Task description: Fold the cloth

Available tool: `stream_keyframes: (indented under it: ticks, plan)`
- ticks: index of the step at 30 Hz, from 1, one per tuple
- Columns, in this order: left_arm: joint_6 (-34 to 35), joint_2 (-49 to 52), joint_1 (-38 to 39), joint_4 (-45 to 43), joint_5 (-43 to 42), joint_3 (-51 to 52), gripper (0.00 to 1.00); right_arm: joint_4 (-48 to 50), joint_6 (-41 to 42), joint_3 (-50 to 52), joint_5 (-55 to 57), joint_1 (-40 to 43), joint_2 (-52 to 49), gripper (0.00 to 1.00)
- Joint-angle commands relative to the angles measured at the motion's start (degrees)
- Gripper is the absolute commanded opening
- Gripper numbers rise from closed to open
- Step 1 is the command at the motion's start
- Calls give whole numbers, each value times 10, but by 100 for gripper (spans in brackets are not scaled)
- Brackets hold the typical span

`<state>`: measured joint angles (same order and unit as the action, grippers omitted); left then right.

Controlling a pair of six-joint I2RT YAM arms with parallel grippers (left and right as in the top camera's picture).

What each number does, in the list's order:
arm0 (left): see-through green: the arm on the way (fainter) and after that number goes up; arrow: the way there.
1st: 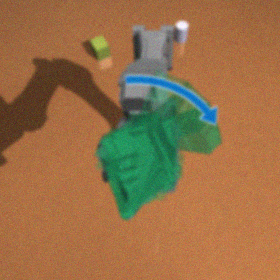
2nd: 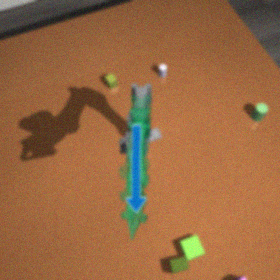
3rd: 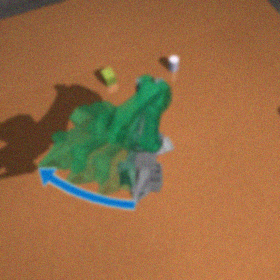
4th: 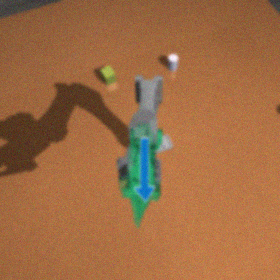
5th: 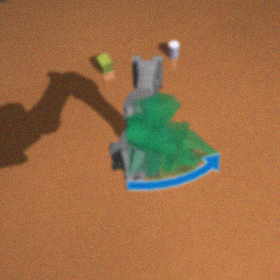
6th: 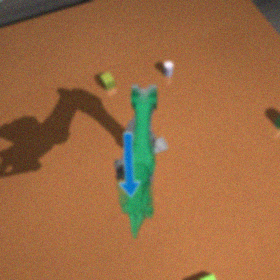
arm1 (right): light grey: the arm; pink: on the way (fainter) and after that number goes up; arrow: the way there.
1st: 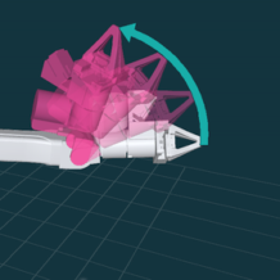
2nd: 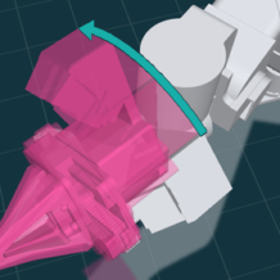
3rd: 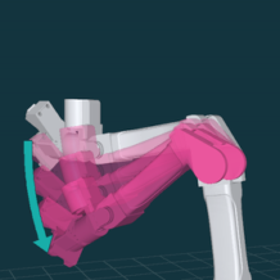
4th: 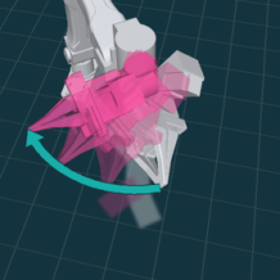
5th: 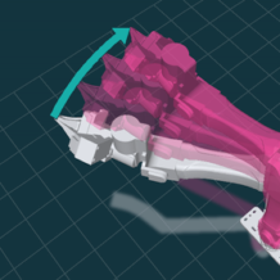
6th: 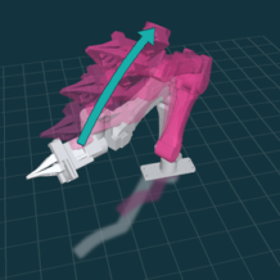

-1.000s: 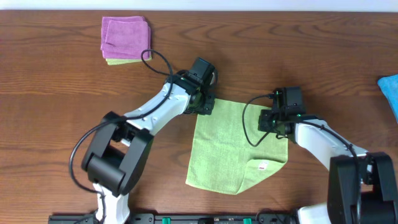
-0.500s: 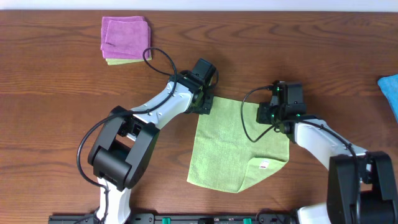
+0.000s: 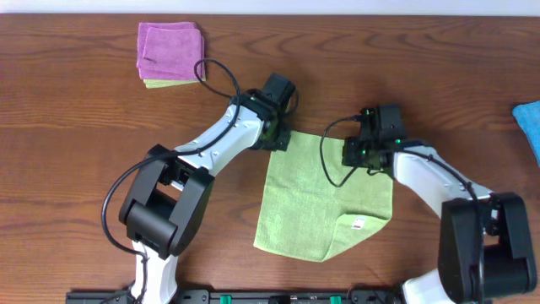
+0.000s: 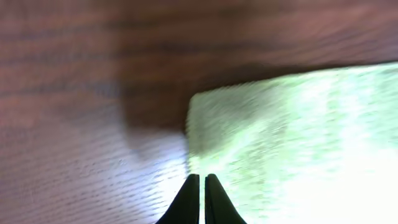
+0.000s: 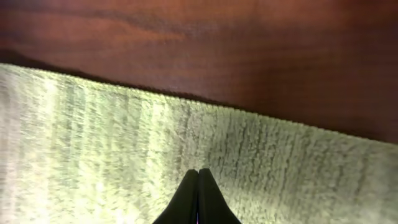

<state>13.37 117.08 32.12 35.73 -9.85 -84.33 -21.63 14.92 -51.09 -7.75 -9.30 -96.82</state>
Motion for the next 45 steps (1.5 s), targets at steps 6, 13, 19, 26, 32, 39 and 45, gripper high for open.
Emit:
stream_keyframes:
  ticks: [6, 13, 19, 26, 32, 39, 45]
  plan:
    - [-29, 8, 28, 2, -29, -24, 6, -126, 66, -46, 73, -7, 33, 1]
    - [-31, 48, 43, -7, -5, -24, 6, -125, 122, -34, 127, 20, 33, 1]
    - [-31, 55, 43, -13, 13, -24, 6, -124, 146, -31, 162, 56, 32, 1]
    - [-31, 55, 43, -17, 29, -24, 6, -119, 188, -4, 149, 55, 30, 1]
    - [-31, 55, 43, -17, 29, -24, 6, -113, 194, 7, 151, 55, 30, 1]
    - [-31, 55, 43, -17, 31, -24, 6, -44, 191, 45, 140, 56, 5, 1]
    - [-15, 55, 40, -17, 72, -24, 6, 5, 142, 45, 119, 56, 2, 1]
